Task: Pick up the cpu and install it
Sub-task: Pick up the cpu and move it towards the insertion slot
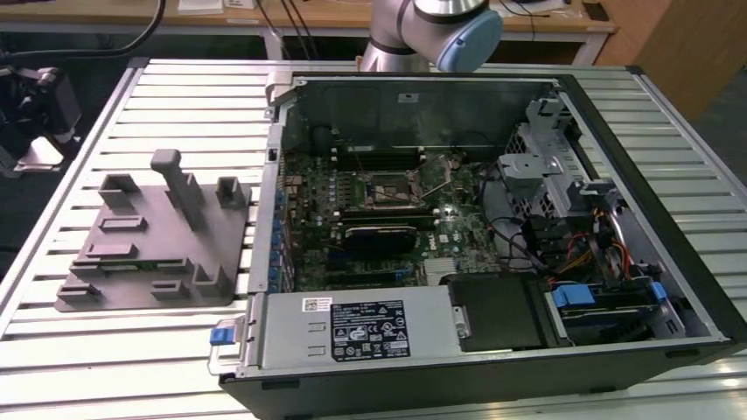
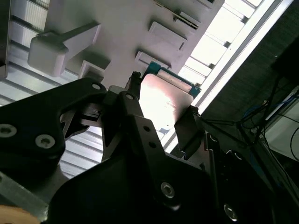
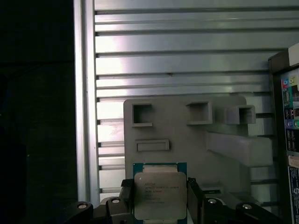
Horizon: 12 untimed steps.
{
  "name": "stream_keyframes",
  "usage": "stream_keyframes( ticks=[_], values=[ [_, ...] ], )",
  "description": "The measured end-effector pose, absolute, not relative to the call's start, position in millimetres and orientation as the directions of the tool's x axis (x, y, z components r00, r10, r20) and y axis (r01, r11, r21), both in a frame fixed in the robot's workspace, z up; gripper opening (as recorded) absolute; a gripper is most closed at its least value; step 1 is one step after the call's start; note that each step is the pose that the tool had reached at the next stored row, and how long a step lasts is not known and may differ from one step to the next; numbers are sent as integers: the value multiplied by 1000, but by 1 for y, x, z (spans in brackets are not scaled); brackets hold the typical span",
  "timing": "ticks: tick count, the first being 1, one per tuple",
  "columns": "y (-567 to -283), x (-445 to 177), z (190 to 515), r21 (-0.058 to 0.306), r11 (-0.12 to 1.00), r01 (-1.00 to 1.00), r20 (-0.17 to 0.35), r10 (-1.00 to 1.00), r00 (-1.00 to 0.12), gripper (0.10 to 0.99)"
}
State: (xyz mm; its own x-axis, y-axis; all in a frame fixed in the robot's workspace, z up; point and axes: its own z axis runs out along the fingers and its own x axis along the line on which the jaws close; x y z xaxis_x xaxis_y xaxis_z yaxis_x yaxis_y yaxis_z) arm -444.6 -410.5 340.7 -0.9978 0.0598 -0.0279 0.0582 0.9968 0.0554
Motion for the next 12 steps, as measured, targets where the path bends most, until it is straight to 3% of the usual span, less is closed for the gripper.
stream_keyframes(
  ticks=[12],
  values=[
    [-410, -445, 373, 55, 997, 58, -29, 60, -998, 541]
  ],
)
